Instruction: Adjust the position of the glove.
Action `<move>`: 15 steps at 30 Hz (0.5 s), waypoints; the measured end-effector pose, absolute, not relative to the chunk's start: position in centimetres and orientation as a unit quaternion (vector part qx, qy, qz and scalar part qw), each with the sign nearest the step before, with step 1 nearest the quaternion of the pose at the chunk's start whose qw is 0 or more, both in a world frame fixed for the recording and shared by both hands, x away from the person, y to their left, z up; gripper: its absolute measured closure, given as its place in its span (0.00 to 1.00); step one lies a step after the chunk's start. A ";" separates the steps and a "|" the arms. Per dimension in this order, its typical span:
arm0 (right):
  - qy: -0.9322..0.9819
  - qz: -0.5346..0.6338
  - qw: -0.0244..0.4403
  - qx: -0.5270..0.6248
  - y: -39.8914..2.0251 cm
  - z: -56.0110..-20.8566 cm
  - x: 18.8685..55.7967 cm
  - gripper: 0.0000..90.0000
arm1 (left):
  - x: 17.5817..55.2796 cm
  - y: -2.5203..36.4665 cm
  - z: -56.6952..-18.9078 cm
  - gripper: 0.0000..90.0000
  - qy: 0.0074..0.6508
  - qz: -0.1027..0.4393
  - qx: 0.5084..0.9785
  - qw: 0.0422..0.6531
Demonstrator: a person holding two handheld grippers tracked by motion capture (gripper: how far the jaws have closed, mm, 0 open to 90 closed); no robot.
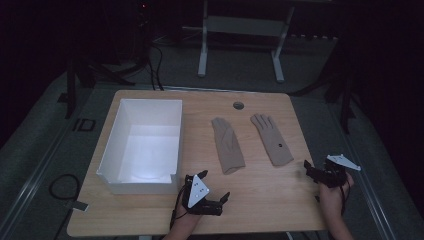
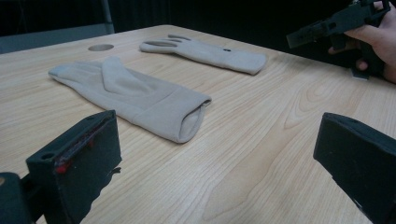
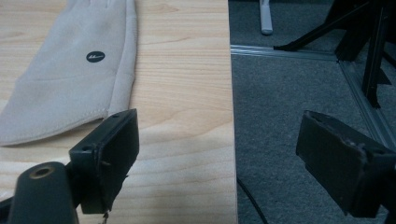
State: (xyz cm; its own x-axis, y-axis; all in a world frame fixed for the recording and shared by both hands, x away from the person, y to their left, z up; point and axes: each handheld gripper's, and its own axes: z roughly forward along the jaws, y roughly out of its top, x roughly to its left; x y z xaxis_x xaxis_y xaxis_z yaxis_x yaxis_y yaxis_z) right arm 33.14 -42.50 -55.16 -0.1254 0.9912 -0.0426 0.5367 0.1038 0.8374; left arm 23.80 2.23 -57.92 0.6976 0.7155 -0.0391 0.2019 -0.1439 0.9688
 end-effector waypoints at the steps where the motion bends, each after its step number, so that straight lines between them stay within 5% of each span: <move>1: 0.666 0.345 0.329 0.574 -42.5 -55.2 33.1 0.14 | 23.8 2.2 -57.9 0.01 0.318 0.224 0.722 0.572; 15: 0.660 0.367 0.312 0.576 -42.1 -52.5 32.9 0.13 | 23.8 2.2 -57.9 0.01 0.319 0.224 0.721 0.572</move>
